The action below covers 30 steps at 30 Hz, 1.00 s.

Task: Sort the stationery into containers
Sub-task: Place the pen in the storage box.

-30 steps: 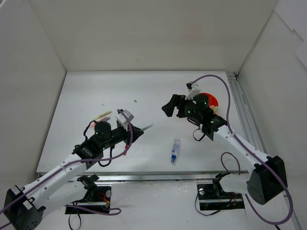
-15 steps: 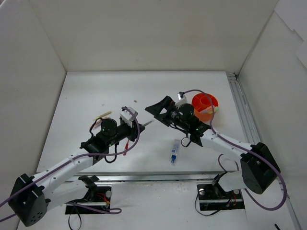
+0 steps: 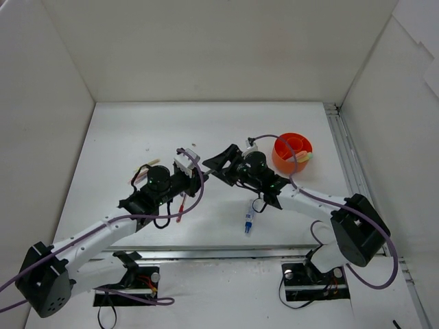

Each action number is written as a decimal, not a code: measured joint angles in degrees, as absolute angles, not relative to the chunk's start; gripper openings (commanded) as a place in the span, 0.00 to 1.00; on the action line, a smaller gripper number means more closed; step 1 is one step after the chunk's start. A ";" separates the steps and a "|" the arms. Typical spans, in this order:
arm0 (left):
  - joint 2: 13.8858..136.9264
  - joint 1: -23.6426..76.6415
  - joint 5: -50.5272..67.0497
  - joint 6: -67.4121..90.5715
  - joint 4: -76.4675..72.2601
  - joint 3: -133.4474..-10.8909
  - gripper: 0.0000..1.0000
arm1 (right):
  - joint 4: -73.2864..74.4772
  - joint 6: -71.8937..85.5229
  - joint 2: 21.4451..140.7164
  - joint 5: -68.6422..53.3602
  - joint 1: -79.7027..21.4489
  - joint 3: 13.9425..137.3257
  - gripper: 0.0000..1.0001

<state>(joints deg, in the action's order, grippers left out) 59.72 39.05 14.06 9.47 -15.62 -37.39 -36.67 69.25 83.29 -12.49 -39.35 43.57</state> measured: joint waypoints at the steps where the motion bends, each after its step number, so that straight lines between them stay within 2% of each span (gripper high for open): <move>1: 60.38 39.07 14.00 9.39 -15.88 -37.52 0.00 | -36.95 69.65 83.61 -12.58 -39.66 43.59 0.60; 2: 60.97 39.16 13.80 9.37 -16.21 -37.56 0.00 | -37.19 70.13 83.81 -12.67 -39.92 43.59 0.51; 4: 61.91 39.33 13.43 9.26 -16.62 -37.60 0.00 | -37.56 70.76 83.92 -12.82 -40.38 43.59 0.42; 5: 62.22 39.44 13.13 9.17 -16.75 -37.60 0.00 | -37.82 70.91 83.90 -12.69 -40.51 43.59 0.34; 7: 62.37 39.44 12.75 9.04 -17.32 -37.63 0.00 | -37.95 71.26 83.90 -12.14 -40.56 43.59 0.26; 8: 62.37 39.44 12.56 8.99 -17.52 -37.65 0.00 | -38.06 71.68 83.90 -11.90 -40.60 43.59 0.16; 10: 62.59 39.57 12.19 8.99 -17.12 -37.69 0.00 | -39.66 72.58 83.66 -11.49 -40.60 43.62 0.02; 11: 62.89 39.75 11.97 8.97 -17.21 -37.69 0.00 | -40.03 72.58 83.29 -11.05 -40.75 43.64 0.00; 13: 62.98 39.88 11.90 8.93 -17.43 -37.91 0.15 | -39.79 72.36 82.85 -10.17 -40.88 43.62 0.00; 14: 62.98 39.92 11.94 8.86 -17.37 -38.11 0.27 | -39.79 72.12 82.70 -9.80 -40.95 43.59 0.00; 15: 63.00 39.92 12.27 8.58 -17.19 -38.28 0.70 | -39.90 71.68 82.59 -9.43 -40.99 43.59 0.00; 16: 62.98 39.99 12.62 8.12 -16.82 -38.50 0.93 | -39.86 71.22 82.46 -8.95 -40.99 43.59 0.00; 17: 62.87 40.05 13.02 8.32 -16.51 -38.65 1.00 | -39.83 70.46 82.28 -8.34 -40.95 43.59 0.00; 24: 56.58 40.14 13.34 9.69 -10.26 -38.70 1.00 | -39.46 62.89 77.10 -3.46 -37.23 42.37 0.00; 30: 47.20 40.18 5.72 14.37 -1.02 -38.76 1.00 | -34.28 44.58 69.08 7.16 -31.35 42.50 0.00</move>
